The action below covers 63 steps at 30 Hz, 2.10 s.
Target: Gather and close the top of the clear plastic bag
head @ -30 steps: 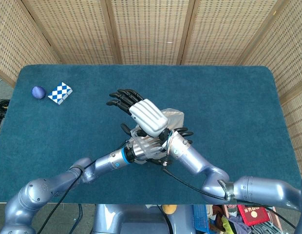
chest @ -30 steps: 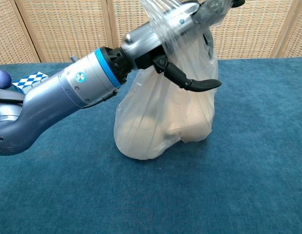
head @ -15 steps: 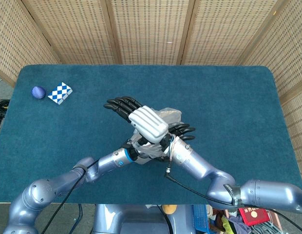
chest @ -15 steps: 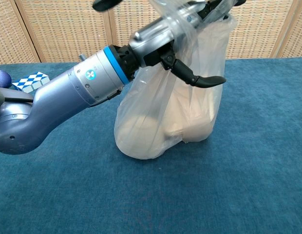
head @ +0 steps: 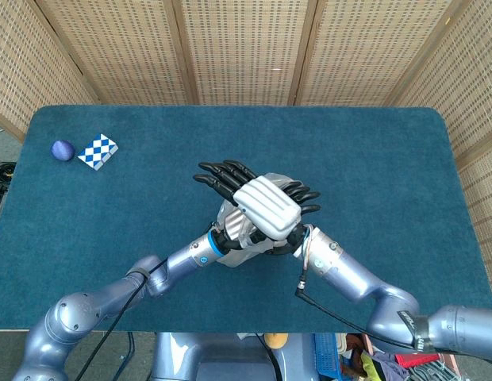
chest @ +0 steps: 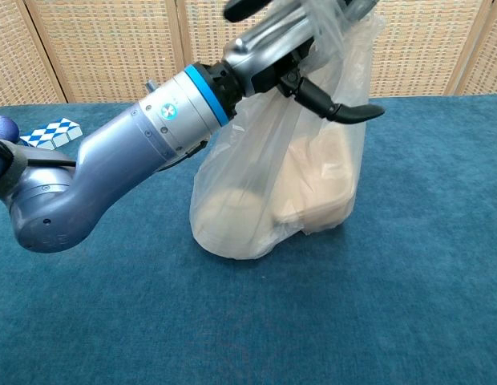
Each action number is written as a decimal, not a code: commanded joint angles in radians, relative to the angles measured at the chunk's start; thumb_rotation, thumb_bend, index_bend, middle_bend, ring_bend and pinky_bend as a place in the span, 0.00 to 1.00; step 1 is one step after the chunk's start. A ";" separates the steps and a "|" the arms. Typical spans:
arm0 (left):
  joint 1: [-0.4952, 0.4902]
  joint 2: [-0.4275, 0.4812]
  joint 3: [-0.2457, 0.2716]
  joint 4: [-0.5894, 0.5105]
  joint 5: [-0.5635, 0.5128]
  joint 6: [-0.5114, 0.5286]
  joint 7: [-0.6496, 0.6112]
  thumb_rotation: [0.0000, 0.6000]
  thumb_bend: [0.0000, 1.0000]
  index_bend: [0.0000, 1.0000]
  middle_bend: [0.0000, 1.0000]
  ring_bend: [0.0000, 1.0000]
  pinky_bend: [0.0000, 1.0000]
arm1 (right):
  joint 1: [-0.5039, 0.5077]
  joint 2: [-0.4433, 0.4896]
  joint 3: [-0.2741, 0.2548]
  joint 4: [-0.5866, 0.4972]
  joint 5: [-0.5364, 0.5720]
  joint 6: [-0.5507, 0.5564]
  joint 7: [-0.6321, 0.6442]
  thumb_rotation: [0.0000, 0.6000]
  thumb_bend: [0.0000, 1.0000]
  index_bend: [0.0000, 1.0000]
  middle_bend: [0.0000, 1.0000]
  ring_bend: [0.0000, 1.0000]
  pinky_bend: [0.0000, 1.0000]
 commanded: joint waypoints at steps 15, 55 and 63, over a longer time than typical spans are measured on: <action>-0.009 -0.007 -0.038 -0.011 -0.054 -0.032 -0.014 0.91 0.24 0.00 0.00 0.00 0.00 | -0.134 0.212 -0.049 -0.131 -0.077 0.016 0.026 1.00 0.00 0.00 0.00 0.00 0.00; 0.107 0.278 -0.169 -0.522 -0.253 -0.178 -0.218 0.99 0.13 0.00 0.00 0.00 0.05 | -0.569 0.014 -0.258 0.443 -0.250 0.454 0.184 1.00 0.00 0.00 0.00 0.00 0.00; 0.116 0.551 -0.212 -0.861 -0.339 -0.375 -0.163 0.99 0.00 0.16 0.11 0.03 0.06 | -0.644 -0.076 -0.307 0.490 -0.292 0.530 0.181 1.00 0.00 0.00 0.00 0.00 0.00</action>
